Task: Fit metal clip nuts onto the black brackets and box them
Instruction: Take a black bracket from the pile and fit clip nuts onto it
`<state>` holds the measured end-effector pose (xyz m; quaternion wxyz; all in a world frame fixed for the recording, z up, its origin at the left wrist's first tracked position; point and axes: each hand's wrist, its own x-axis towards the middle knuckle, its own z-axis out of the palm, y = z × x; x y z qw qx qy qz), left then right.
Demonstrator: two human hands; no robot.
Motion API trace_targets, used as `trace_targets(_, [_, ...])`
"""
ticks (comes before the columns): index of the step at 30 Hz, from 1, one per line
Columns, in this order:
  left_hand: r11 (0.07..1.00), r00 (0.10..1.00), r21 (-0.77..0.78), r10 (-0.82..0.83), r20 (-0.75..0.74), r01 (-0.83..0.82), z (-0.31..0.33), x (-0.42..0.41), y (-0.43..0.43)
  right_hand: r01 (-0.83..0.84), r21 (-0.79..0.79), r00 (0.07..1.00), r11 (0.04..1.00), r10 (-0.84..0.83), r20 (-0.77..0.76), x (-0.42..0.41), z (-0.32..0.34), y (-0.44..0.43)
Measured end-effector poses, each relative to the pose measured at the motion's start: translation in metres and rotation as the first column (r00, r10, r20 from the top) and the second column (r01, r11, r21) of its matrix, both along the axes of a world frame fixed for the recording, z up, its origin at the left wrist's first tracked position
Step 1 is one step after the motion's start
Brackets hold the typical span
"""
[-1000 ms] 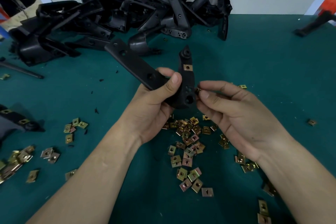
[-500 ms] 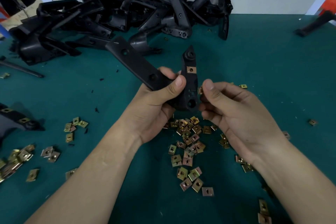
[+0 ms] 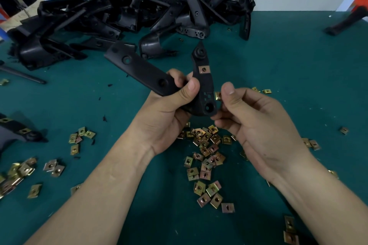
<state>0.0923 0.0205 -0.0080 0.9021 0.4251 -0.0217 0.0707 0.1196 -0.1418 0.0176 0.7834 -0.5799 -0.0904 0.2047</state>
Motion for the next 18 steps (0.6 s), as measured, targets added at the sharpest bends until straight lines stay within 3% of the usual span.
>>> trace_targets(6, [0.998, 1.0, 0.054, 0.013, 0.006, -0.013, 0.0007, -0.0002, -0.0027, 0.026, -0.079, 0.996, 0.997, -0.02, 0.085, -0.002, -0.001, 0.0002])
trace_targets(13, [1.0, 1.0, 0.007, 0.0, 0.029, 0.0, 0.0, -0.0001, -0.0016, 0.031, -0.025, 0.998, 0.999, -0.03, 0.048, -0.0036, -0.0013, 0.0014])
trace_targets(18, [1.0, 1.0, -0.025, 0.015, 0.028, -0.015, 0.0015, -0.0012, -0.0012, 0.0, -0.074, 0.998, 0.997, 0.005, 0.067, -0.0021, 0.0, 0.0004])
